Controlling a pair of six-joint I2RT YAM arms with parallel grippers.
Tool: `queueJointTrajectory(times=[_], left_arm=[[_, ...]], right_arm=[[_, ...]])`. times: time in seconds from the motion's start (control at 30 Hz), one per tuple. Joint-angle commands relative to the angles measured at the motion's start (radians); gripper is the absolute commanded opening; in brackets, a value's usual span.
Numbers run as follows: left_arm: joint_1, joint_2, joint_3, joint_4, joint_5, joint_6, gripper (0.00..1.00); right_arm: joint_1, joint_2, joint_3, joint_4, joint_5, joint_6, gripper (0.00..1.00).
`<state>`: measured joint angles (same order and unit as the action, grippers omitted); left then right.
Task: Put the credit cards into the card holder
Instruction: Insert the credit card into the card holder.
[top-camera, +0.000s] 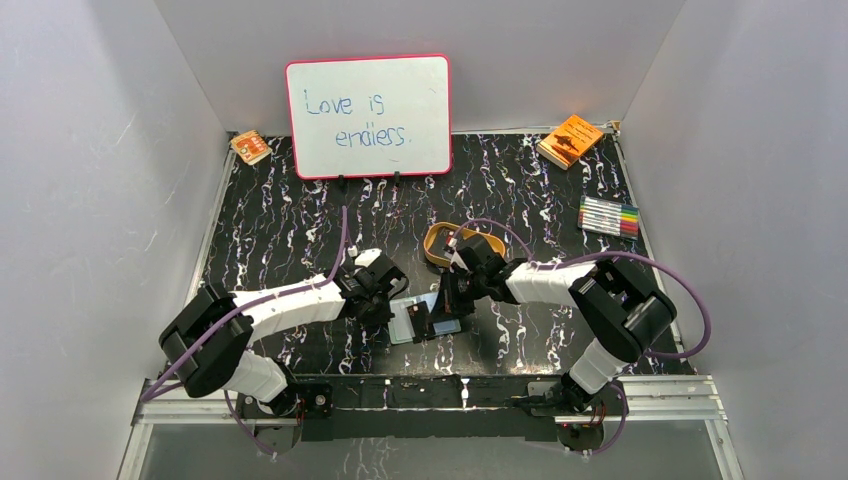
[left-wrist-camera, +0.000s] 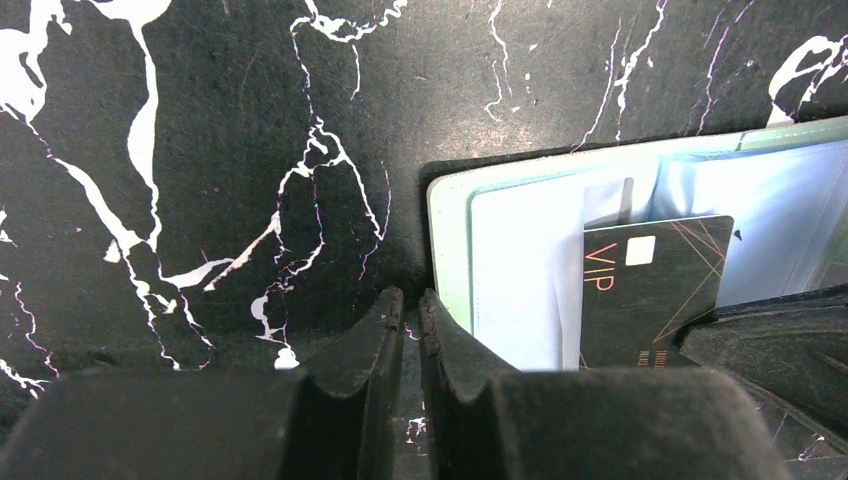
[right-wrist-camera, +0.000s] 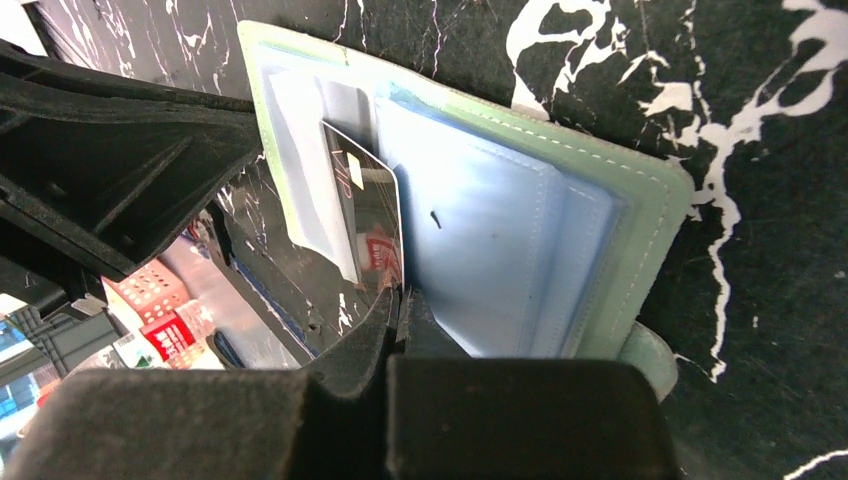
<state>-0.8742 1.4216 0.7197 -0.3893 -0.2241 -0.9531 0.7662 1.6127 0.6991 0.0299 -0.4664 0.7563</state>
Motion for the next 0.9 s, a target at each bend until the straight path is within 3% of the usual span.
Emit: queueJointTrajectory(times=[0.0,0.87], left_arm=[[-0.002,0.034,-0.024,-0.001,0.031,-0.008,0.09],[-0.002,0.043,-0.024,0.007,0.038,-0.002,0.09]], right_arm=[[0.019,-0.011,-0.031,0.052,0.06,0.049,0.0],[0.019,0.006,0.032,0.03,0.137,0.08,0.0]])
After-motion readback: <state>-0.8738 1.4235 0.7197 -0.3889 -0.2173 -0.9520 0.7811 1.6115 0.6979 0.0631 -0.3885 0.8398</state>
